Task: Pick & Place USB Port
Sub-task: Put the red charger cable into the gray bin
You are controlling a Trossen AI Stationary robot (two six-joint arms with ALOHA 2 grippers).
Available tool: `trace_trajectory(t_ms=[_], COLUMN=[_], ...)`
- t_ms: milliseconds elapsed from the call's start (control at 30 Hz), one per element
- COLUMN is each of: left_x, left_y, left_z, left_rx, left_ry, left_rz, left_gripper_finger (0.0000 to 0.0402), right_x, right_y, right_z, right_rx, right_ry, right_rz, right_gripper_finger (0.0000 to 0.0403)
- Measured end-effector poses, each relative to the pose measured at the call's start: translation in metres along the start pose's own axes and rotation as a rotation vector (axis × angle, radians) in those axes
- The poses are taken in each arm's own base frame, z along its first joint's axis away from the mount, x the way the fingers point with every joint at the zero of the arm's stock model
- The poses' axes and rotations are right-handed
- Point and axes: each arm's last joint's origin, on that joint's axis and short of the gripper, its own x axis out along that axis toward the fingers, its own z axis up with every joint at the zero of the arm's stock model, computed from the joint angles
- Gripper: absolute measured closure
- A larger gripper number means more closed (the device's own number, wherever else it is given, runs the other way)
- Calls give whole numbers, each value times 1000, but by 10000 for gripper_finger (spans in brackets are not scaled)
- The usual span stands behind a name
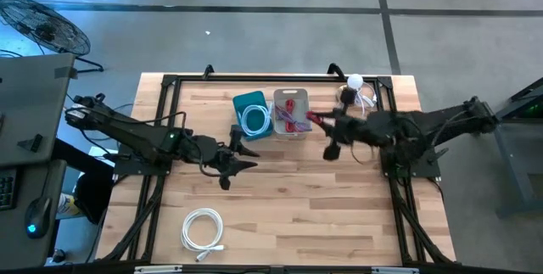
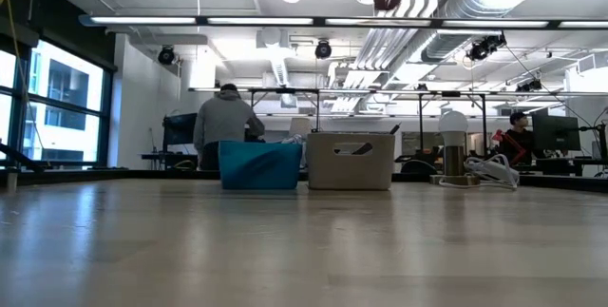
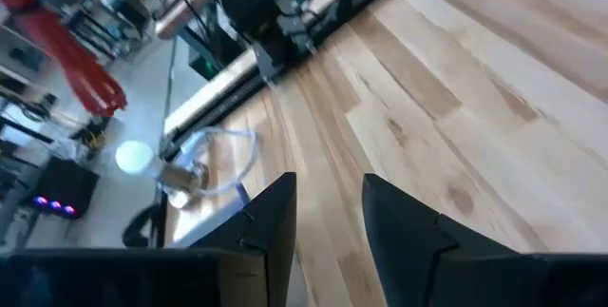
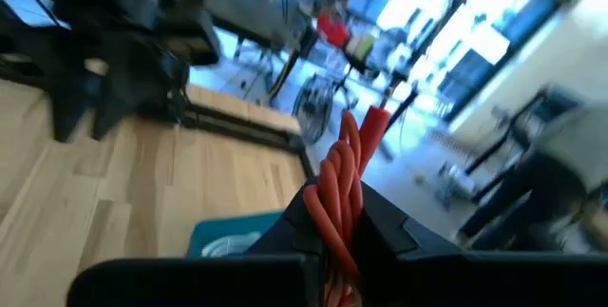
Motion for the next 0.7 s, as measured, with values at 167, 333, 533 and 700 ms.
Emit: trace_trajectory(t_ms=[167,333,533,700], left_x=[0,0,-1,-1], left_y=[-3,-5,-6,-8], left_z=[-6,-10,-13,-16], left_rx=[-11,-1,11,-1], left_ry=[65,102,137,171], left_rz=[-26,-28,-46,-54], left_gripper_finger=[282,282,282,282], right_x=[29,64,102,126], right_y=[-19,-35,-46,-43], right_z=[-23,-50,-85,-108], right_rx=[89,192,389,499], right_ry=[107,213,329,402], right_rz=[21,36,88,117], right_gripper_finger=[385,385,385,385])
